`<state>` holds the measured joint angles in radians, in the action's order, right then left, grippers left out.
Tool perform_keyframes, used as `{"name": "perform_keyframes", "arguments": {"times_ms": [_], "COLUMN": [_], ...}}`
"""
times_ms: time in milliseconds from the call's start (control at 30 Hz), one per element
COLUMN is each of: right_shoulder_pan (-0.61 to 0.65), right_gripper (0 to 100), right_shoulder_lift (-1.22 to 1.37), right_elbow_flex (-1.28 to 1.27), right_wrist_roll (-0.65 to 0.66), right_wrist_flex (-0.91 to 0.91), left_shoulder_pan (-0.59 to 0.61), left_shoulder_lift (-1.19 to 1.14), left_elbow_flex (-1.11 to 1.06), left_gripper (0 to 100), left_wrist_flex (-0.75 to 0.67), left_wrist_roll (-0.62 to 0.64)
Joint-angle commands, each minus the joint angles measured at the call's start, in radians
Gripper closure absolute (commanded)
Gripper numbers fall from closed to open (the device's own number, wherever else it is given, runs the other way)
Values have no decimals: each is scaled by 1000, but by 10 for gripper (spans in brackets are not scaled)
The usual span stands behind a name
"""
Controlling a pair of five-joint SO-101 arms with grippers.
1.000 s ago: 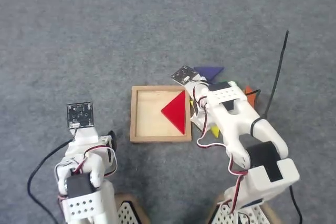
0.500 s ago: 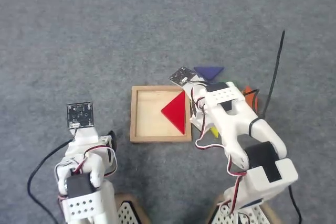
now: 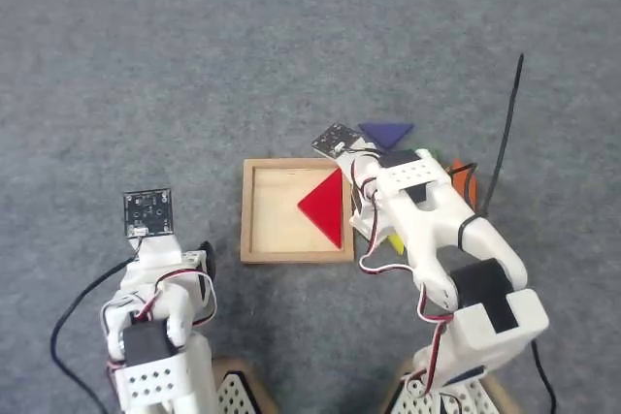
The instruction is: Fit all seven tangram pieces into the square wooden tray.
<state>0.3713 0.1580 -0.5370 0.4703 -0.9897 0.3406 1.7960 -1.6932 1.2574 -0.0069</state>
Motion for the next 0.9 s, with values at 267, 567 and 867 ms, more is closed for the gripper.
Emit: {"name": "perform_keyframes", "arguments": {"times_ms": [267,567,867], "right_shoulder_pan": [8,12,7], "right_gripper": [699,727,823], "right_shoulder_lift": [30,30,48], "right_elbow_flex": [44,44,51], "right_wrist_roll": [11,12,5], "right_wrist_flex": [7,-18,-61], "left_shoulder_pan": [-3,-3,-3], "left_shoulder_lift": [20,20,20], "left_elbow_flex": [10,10,10], "left_gripper": [814,814,814], "left_wrist_flex": [3,3,3], "left_wrist_roll": [-5,-5,-5]}}
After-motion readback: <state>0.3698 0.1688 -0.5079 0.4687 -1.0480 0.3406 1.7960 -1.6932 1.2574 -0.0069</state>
